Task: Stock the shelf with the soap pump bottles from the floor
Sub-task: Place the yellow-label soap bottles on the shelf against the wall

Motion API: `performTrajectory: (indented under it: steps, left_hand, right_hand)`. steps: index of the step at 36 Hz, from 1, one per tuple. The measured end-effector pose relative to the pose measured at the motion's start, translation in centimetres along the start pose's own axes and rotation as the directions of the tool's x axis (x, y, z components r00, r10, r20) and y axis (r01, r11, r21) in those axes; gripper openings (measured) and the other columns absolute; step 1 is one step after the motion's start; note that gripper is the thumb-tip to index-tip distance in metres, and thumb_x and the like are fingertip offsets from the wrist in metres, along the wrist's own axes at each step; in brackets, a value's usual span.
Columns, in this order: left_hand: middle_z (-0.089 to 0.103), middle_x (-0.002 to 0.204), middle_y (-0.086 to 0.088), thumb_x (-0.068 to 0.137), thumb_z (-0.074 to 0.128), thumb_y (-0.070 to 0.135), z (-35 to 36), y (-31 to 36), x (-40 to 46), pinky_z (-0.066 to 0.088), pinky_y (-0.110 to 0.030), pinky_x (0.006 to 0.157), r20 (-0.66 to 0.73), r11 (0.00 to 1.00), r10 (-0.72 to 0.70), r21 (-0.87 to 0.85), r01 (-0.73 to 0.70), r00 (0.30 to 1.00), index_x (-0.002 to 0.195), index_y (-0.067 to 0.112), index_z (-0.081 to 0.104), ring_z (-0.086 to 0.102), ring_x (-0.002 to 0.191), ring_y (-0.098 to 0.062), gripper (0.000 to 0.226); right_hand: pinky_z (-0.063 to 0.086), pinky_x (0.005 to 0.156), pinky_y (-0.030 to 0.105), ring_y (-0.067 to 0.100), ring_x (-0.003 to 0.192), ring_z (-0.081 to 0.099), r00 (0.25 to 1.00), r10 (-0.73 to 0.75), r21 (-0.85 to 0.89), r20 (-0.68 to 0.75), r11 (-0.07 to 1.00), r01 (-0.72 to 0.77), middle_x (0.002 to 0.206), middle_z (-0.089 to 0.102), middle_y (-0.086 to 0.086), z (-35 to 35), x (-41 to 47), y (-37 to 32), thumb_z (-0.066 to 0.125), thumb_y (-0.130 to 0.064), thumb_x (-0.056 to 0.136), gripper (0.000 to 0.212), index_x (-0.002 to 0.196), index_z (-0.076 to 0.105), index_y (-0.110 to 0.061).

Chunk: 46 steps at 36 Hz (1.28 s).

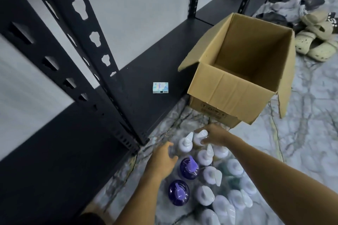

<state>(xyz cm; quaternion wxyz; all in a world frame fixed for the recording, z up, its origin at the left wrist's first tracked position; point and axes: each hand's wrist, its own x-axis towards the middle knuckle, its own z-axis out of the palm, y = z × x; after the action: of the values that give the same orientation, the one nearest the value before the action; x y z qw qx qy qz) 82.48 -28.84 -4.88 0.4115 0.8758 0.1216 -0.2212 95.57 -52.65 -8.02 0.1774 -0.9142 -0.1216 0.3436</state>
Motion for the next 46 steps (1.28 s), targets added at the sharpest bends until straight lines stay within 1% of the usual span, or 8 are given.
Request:
performTrajectory:
  steps: [2,5,12,18,24,28,35,46]
  left_hand:
    - [0.060,0.132,0.005,0.089,0.071,0.023,0.4,-0.3,0.5,0.046,-0.026,0.097,-0.009,0.999,-0.012,-0.034,0.012,1.000,0.134,0.023,0.054,0.057,0.115,-0.011,0.048]
    - [0.063,0.122,0.010,0.090,0.070,0.019,0.9,-0.5,1.2,0.045,-0.023,0.089,-0.019,0.996,-0.032,-0.083,0.031,0.999,0.132,0.024,0.056,0.058,0.103,-0.007,0.045]
    - [0.056,0.123,0.017,0.086,0.075,0.019,2.4,-0.4,2.9,0.040,-0.021,0.096,0.009,0.993,-0.019,-0.116,0.020,1.000,0.141,0.026,0.050,0.052,0.118,-0.004,0.061]
    - [0.046,0.151,0.006,0.083,0.078,0.025,3.4,-0.9,4.6,0.037,-0.032,0.112,0.022,1.000,0.005,-0.021,-0.005,1.000,0.149,0.028,0.042,0.041,0.139,-0.013,0.076]
    - [0.050,0.144,0.010,0.076,0.073,0.034,4.0,0.0,6.2,0.046,-0.042,0.104,0.034,0.999,0.030,-0.014,-0.029,0.999,0.144,0.033,0.046,0.050,0.130,-0.014,0.074]
    - [0.059,0.134,0.008,0.082,0.073,0.016,4.5,0.5,6.4,0.050,-0.037,0.095,0.041,0.997,0.077,0.003,-0.077,0.996,0.137,0.030,0.055,0.057,0.119,-0.015,0.059]
    - [0.066,0.115,0.010,0.078,0.070,0.032,4.4,0.8,6.2,0.057,-0.044,0.078,0.024,0.992,0.081,0.092,-0.083,0.996,0.127,0.046,0.048,0.064,0.099,-0.021,0.056]
    - [0.072,0.102,0.005,0.076,0.074,0.037,3.1,0.5,4.8,0.055,-0.031,0.072,-0.138,0.995,0.004,0.095,0.010,0.990,0.126,0.038,0.057,0.067,0.094,-0.020,0.053]
  right_hand:
    - [0.031,0.056,0.006,-0.010,0.069,0.053,0.999,-0.029,-0.021,-0.028,0.999,0.028,0.084,0.063,-0.024,0.2,0.1,0.2,0.079,-0.030,0.078,0.054,0.127,0.064,-0.045]
    - [0.034,0.063,0.016,0.004,0.078,0.055,0.998,-0.047,-0.065,-0.037,0.997,0.044,0.091,0.066,-0.017,0.4,0.5,0.5,0.078,-0.034,0.079,0.051,0.126,0.064,-0.047]
    - [0.036,0.071,0.023,0.009,0.081,0.053,0.998,-0.036,-0.065,-0.061,0.997,0.032,0.088,0.061,-0.013,0.9,1.4,1.1,0.080,-0.034,0.077,0.047,0.121,0.068,-0.043]
    - [0.039,0.068,0.023,0.010,0.079,0.058,0.996,-0.037,-0.017,-0.077,0.999,0.036,0.088,0.068,-0.012,1.4,1.7,1.7,0.081,-0.034,0.075,0.047,0.118,0.069,-0.045]
    - [0.050,0.077,0.028,0.012,0.090,0.063,0.997,-0.041,-0.011,-0.059,0.999,0.041,0.105,0.075,-0.006,1.3,1.8,1.7,0.081,-0.031,0.076,0.054,0.125,0.065,-0.045]
    - [0.044,0.075,0.024,0.008,0.085,0.058,0.997,-0.047,-0.011,-0.059,0.999,0.046,0.105,0.074,-0.006,1.3,1.7,1.4,0.080,-0.027,0.078,0.053,0.127,0.065,-0.042]
    - [0.054,0.087,0.033,0.014,0.096,0.065,0.999,-0.026,0.037,-0.048,0.999,0.028,0.105,0.074,-0.006,1.2,1.4,1.3,0.081,-0.024,0.077,0.056,0.127,0.066,-0.042]
    - [0.055,0.082,0.032,0.015,0.090,0.067,0.999,0.016,0.048,-0.041,0.999,-0.014,0.101,0.075,-0.001,1.4,1.3,0.9,0.081,-0.021,0.076,0.056,0.127,0.067,-0.038]
